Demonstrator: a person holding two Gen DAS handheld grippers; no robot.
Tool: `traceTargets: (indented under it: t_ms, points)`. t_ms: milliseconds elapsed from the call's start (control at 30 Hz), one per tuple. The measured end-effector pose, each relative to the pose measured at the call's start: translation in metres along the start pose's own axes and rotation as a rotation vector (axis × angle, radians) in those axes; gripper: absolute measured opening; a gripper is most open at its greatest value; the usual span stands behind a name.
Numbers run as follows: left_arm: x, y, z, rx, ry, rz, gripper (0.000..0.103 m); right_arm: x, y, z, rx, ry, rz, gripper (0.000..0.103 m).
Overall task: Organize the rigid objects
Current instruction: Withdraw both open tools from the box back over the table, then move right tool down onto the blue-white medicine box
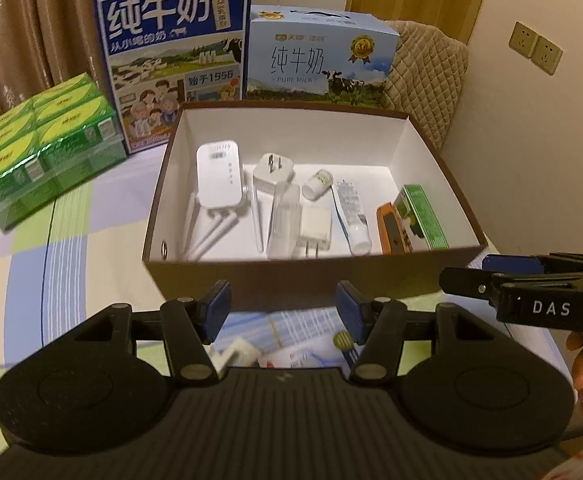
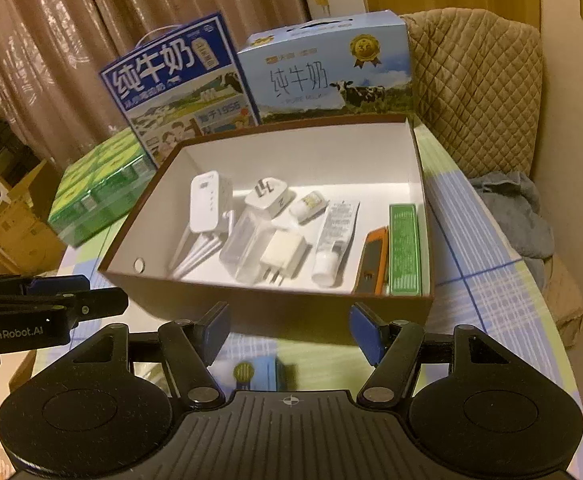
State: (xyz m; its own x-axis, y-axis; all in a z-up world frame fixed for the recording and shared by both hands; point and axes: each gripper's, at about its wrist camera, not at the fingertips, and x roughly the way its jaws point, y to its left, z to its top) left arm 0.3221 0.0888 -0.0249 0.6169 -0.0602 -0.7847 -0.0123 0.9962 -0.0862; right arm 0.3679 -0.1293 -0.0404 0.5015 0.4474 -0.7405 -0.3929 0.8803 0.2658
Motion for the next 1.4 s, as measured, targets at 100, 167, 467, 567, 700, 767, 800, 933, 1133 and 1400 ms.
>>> traceTargets:
  t_ms: [100, 167, 467, 567, 700, 767, 800, 933, 1133, 1400]
  points:
    - [-0.007, 0.001, -0.012, -0.013, 0.007, 0.000, 0.054, -0.005, 0.002, -0.009, -0.001, 0.006, 0.006, 0.063]
    - [-0.011, 0.001, -0.020, -0.019, 0.013, -0.001, 0.054, -0.008, 0.003, -0.014, -0.002, 0.011, 0.008, 0.063]
    - [-0.024, 0.002, -0.054, -0.050, 0.042, -0.011, 0.054, -0.015, 0.012, -0.039, -0.028, 0.041, 0.045, 0.063]
    - [-0.027, 0.003, -0.064, -0.062, 0.051, -0.008, 0.054, -0.017, 0.013, -0.047, -0.034, 0.051, 0.049, 0.063]
    - [-0.029, 0.003, -0.074, -0.070, 0.064, -0.001, 0.054, -0.017, 0.013, -0.056, -0.038, 0.070, 0.053, 0.063]
    - [-0.030, 0.003, -0.079, -0.070, 0.070, 0.006, 0.054, -0.016, 0.013, -0.061, -0.042, 0.079, 0.059, 0.063]
    - [-0.029, 0.003, -0.082, -0.068, 0.073, 0.011, 0.054, -0.015, 0.013, -0.062, -0.043, 0.084, 0.061, 0.063]
    - [-0.027, 0.005, -0.093, -0.079, 0.094, 0.016, 0.054, -0.011, 0.015, -0.068, -0.051, 0.104, 0.065, 0.063]
    - [-0.023, 0.007, -0.104, -0.089, 0.121, 0.034, 0.054, -0.004, 0.017, -0.075, -0.065, 0.134, 0.070, 0.063]
    - [-0.018, 0.010, -0.111, -0.085, 0.134, 0.065, 0.054, 0.009, 0.021, -0.082, -0.098, 0.164, 0.077, 0.063]
